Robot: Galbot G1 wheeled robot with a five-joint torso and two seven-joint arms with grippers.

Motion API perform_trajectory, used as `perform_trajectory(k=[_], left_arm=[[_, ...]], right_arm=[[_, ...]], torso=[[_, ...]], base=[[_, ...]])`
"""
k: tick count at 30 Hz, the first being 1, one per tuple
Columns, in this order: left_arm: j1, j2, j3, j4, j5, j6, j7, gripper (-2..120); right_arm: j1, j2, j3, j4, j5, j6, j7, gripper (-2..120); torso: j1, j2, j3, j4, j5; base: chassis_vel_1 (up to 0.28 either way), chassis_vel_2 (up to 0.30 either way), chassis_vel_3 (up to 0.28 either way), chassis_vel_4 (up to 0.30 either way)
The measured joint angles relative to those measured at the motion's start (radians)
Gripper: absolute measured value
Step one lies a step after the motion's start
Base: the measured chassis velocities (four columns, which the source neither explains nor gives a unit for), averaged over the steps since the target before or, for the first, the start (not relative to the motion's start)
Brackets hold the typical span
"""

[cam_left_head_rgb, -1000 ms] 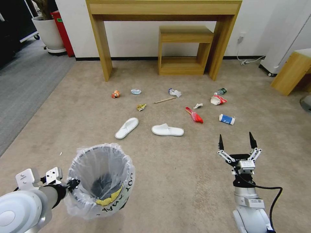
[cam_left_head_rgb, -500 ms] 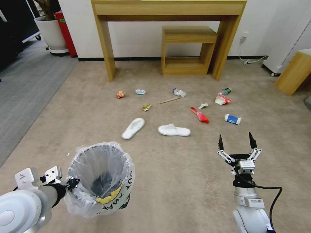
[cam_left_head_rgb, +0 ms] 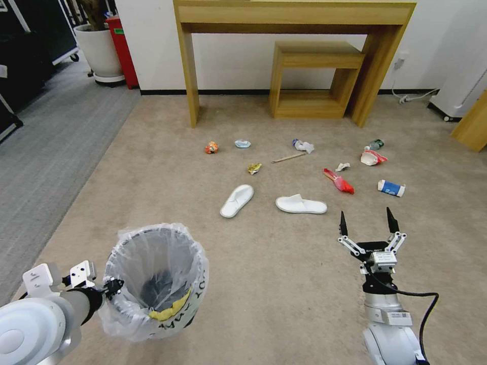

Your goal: Pick up the trash bin and place the garbage on the floor into it.

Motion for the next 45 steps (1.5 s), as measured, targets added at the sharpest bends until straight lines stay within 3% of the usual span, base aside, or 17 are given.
perform_trajectory(k=[28,45], left_arm=[[-0.019,0.009,0.011,0.008,-0.003,-0.008,0.002,0],[-0.016,0.011,0.013,0.001,-0.002,-0.012,0.005,0]], right_arm=[[0.008,-0.001,-0.005,-0.005,-0.010,0.021,-0.030,100],[0.005,0.002,-0.005,-0.003,-0.006,0.016,-0.033,100]], torso=[[0.000,0.000,0.000,0.0001,-0.0003],[0.000,0.000,0.000,0.0003,-0.0002]], base=[[-0.012,0.000,0.011,0.001],[-0.191,0.193,0.189,-0.190]])
